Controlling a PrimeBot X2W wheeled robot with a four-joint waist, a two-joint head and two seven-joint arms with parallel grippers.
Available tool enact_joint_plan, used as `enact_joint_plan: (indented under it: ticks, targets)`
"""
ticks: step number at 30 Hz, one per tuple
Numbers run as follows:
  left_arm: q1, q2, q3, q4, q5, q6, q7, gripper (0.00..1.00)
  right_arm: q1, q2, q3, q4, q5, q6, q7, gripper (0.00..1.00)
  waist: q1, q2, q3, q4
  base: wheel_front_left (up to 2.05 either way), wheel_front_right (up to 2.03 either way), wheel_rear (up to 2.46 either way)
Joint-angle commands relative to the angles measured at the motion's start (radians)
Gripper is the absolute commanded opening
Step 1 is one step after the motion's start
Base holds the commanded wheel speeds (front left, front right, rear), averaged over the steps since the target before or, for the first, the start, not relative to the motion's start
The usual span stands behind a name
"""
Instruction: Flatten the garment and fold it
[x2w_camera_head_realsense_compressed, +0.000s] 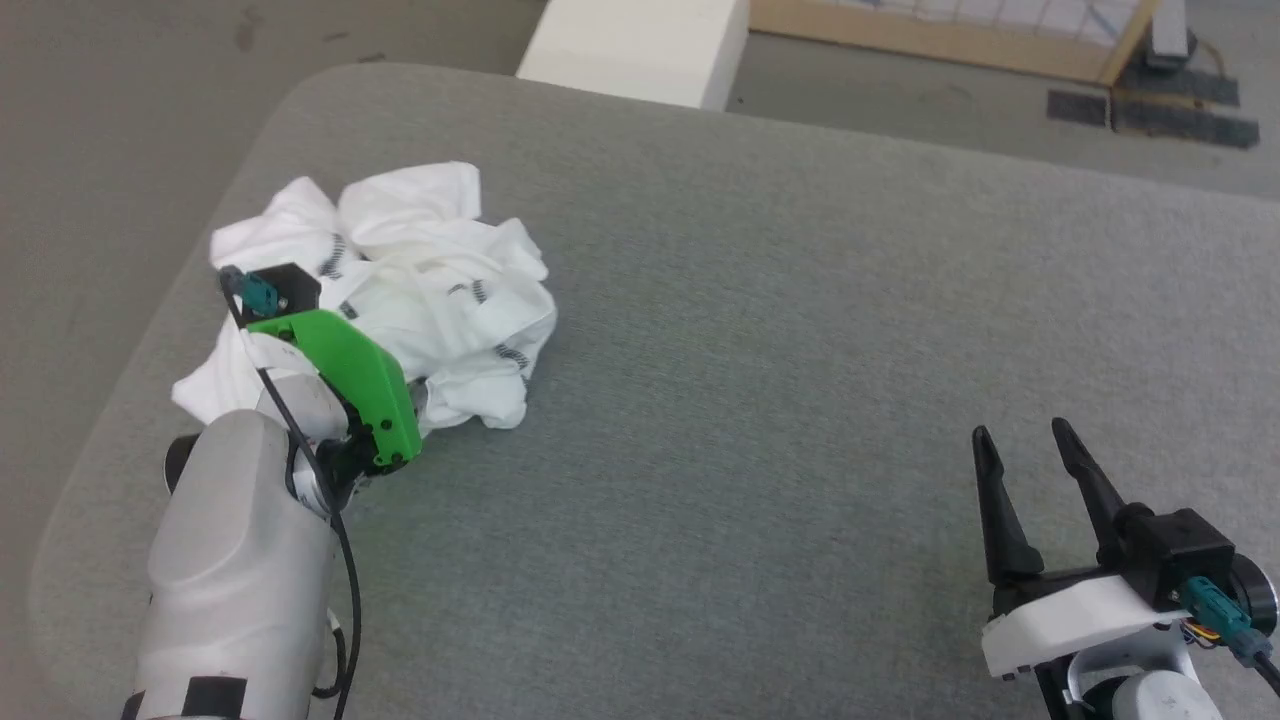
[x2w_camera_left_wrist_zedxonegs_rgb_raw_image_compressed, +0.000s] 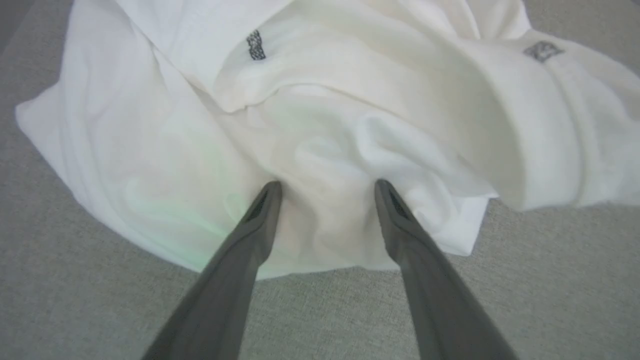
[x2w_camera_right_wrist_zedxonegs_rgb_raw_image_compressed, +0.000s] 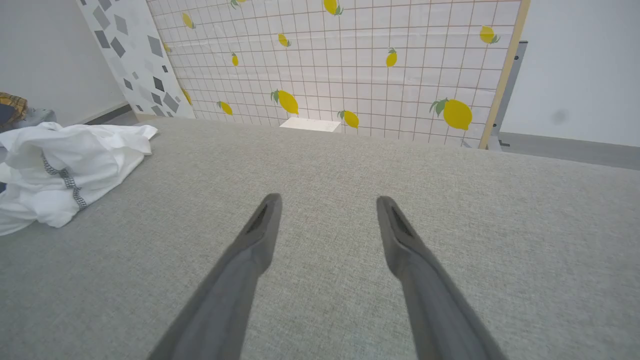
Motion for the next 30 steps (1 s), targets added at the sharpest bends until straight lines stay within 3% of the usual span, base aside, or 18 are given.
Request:
enact_joint_plan:
  ticks: [1, 5, 6, 7, 8, 18, 24, 30]
  targets:
    - [0.0, 0.007, -0.002, 0.015, 0.003, 0.005, 0.0, 1.0, -0.009, -0.001, 0.0, -0.01, -0.005, -0.002, 0.003, 1.0, -0.0001, 0.0, 0.055, -0.053, 0.0, 0.0, 0.0]
    - [0.027, 0.012, -0.006, 0.058, 0.005, 0.005, -0.025, 1.0, -0.016, -0.001, -0.005, -0.019, -0.005, -0.002, 0.007, 1.0, -0.0001, 0.0, 0.063, -0.056, 0.0, 0.0, 0.0]
    - [0.033, 0.015, -0.004, 0.061, 0.008, 0.005, -0.053, 0.1, -0.019, -0.001, -0.005, -0.02, -0.002, -0.002, 0.007, 1.0, -0.0001, 0.0, 0.064, -0.056, 0.0, 0.0, 0.0]
    - [0.036, 0.016, -0.001, 0.062, 0.007, 0.005, -0.078, 0.1, -0.021, -0.001, -0.002, -0.02, 0.001, -0.002, 0.006, 1.0, -0.0001, 0.0, 0.062, -0.056, 0.0, 0.0, 0.0]
    - [0.037, 0.02, 0.001, 0.06, 0.01, 0.001, -0.114, 0.0, -0.022, -0.001, 0.0, -0.018, 0.005, -0.002, 0.006, 1.0, -0.0001, 0.0, 0.058, -0.054, 0.0, 0.0, 0.0]
    - [-0.139, 0.035, 0.02, -0.047, -0.034, -0.084, -0.378, 0.0, -0.029, -0.001, 0.047, 0.055, 0.071, -0.002, -0.034, 1.0, -0.0001, 0.0, -0.036, -0.093, 0.0, 0.0, 0.0]
    - [-0.295, 0.005, -0.05, -0.189, -0.094, -0.111, -0.405, 0.0, -0.022, -0.001, 0.055, 0.108, 0.119, -0.002, -0.062, 1.0, -0.0001, 0.0, -0.113, -0.176, 0.0, 0.0, 0.0]
    - [-0.336, -0.062, -0.182, -0.347, -0.264, -0.113, -0.356, 0.0, -0.018, -0.001, 0.042, 0.137, 0.132, -0.002, -0.074, 1.0, -0.0001, 0.0, -0.144, -0.269, 0.0, 0.0, 0.0]
